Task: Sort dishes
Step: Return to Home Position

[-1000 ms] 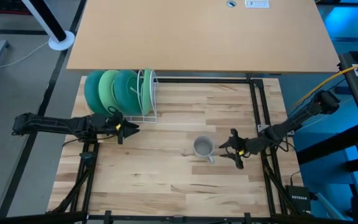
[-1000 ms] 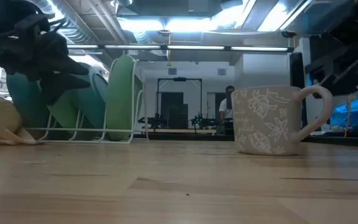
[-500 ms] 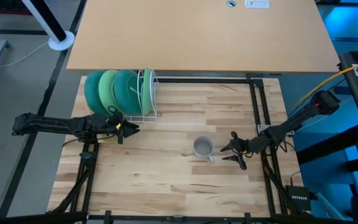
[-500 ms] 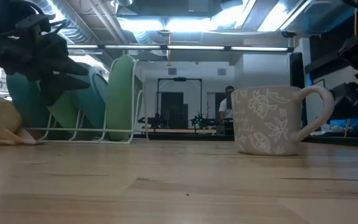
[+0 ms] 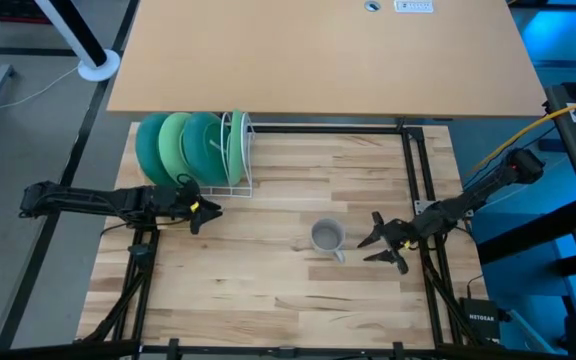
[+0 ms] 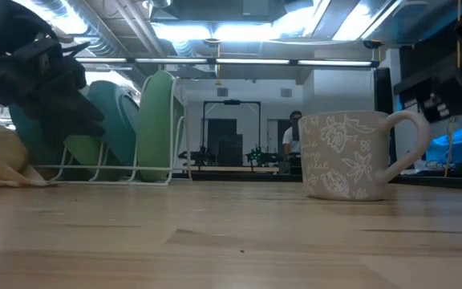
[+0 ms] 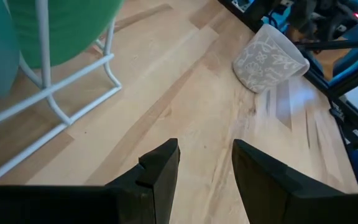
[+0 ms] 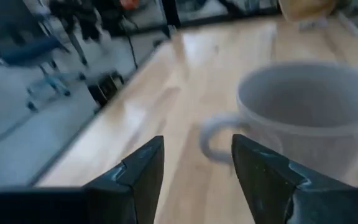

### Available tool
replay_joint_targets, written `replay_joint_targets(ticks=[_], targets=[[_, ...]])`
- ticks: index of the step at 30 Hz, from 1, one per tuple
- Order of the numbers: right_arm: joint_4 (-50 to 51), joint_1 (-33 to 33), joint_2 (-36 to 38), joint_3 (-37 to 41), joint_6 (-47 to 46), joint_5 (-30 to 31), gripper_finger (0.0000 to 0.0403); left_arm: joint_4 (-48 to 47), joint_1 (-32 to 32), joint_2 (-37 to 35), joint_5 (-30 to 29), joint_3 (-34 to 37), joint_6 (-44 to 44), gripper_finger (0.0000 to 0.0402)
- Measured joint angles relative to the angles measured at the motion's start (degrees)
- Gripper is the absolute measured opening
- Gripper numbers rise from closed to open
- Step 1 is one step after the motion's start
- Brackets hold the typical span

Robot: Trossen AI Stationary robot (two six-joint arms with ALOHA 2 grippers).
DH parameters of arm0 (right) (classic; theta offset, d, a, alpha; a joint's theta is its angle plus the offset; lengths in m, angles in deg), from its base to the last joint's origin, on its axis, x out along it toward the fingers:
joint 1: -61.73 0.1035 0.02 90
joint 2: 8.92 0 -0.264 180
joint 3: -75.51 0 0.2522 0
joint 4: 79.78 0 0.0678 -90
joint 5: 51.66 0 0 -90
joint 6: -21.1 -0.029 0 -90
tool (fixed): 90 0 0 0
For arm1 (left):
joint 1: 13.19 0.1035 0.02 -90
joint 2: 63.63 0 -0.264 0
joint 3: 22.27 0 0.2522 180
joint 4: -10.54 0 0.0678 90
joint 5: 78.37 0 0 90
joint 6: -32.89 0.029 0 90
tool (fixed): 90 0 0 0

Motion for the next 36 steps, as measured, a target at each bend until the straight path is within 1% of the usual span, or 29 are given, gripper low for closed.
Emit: replay_joint_targets(ticks=[4,7,15,19,22,25,28,33,36], targets=[[0.72,-0.04,6.84,0.01,2.73,0.1,0.0195,-0.08,0.0,-0.01,0.0,-0.01,0.0,0.0143],[4.62,-0.04,12.05,-0.36,5.24,1.89,0.0195,-0.11,0.0,-0.01,0.0,-0.01,0.0,0.0143],[16.59,-0.04,24.65,-3.93,11.89,9.18,0.0195,-0.17,0.02,-0.01,0.0,-0.01,0.0,0.0143],[19.59,-0.04,30.25,-6.3,16.17,13.01,0.0195,-0.19,0.0,-0.01,0.0,-0.01,0.0,0.0143],[22.18,-0.04,33.66,-7.18,17.1,16.13,0.0195,-0.22,0.0,-0.01,0.0,-0.01,0.0,0.0143],[25.23,-0.04,33.7,-7.23,15.69,16.19,0.0195,-0.24,0.02,-0.01,0.0,-0.01,0.0,0.0143],[31.01,-0.04,33.66,-7.21,12.96,13.78,0.0195,-0.24,0.0,-0.03,0.0,-0.01,0.0,0.0143],[39.93,-0.04,33.6,-7.22,11.83,13.23,0.0195,-0.26,0.02,-0.03,0.0,-0.01,0.0,0.0143],[41.57,-0.04,33.56,-7.21,11.78,12.88,0.0195,-0.26,0.0,-0.03,0.02,-0.01,0.0,0.0143]])
